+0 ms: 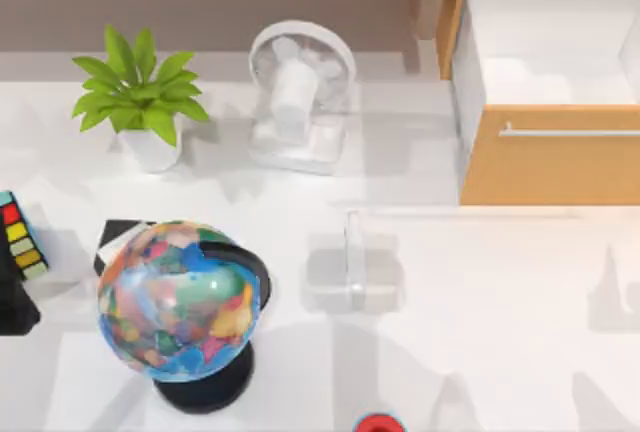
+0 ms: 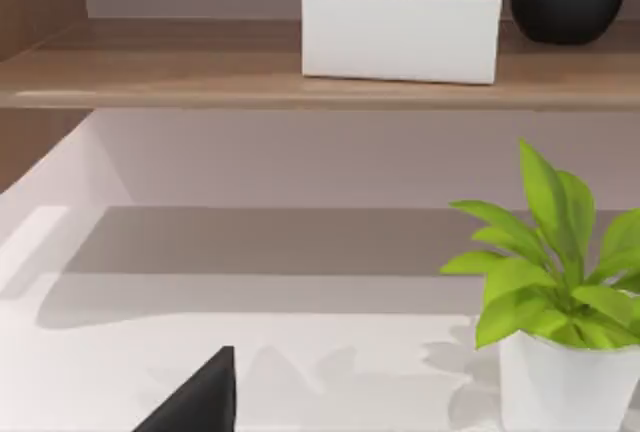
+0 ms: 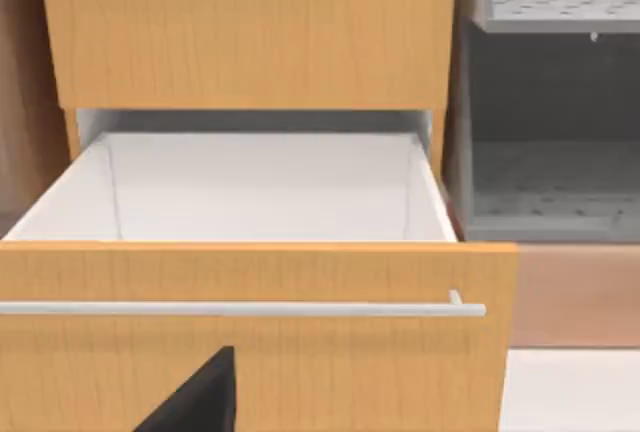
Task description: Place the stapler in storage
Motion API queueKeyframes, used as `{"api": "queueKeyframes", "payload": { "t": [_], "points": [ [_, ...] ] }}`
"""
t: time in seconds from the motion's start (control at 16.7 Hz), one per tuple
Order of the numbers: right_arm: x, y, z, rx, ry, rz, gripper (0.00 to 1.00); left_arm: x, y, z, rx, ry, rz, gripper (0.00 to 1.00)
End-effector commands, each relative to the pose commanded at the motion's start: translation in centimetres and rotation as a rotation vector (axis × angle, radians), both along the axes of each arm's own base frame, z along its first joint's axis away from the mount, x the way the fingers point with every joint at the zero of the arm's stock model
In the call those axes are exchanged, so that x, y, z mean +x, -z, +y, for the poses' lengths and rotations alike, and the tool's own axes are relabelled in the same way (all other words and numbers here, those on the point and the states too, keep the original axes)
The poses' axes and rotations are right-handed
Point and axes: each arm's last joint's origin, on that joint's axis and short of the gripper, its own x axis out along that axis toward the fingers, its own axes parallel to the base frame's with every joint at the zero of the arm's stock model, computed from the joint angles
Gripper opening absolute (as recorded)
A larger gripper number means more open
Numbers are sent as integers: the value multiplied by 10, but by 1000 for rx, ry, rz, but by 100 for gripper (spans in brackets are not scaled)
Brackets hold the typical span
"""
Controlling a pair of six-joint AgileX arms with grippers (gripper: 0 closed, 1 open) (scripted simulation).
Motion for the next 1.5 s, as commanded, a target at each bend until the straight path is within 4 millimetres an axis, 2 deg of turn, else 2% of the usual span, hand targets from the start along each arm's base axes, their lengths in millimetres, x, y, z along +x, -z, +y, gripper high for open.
{"api": "queueKeyframes", "payload": {
  "t": [0.18,0.3,0.42,0.6,0.72,0.84,1.02,1.14,1.26,1.38,1.5],
  "points": [
    [0,-2,0,4,-4,7,100,0,0,0,0,0,0,100],
    [0,-12,3,24,-26,45,100,0,0,0,0,0,0,100],
    [3,-29,7,57,-60,112,100,0,0,0,0,0,0,100],
    [15,-67,18,114,-124,266,100,0,0,0,0,0,0,100],
    [34,-93,30,150,-164,404,100,0,0,0,0,0,0,100],
    [62,-116,48,175,-196,564,100,0,0,0,0,0,0,100],
    [115,-132,90,186,-217,824,100,0,0,0,0,0,0,100],
    [151,-128,127,172,-210,997,100,0,0,0,0,0,0,100],
    [182,-112,167,144,-188,1156,100,0,0,0,0,0,0,100],
    [206,-89,206,105,-156,1292,100,0,0,0,0,0,0,100],
    [220,-64,241,64,-121,1398,100,0,0,0,0,0,0,100]
  ]
}}
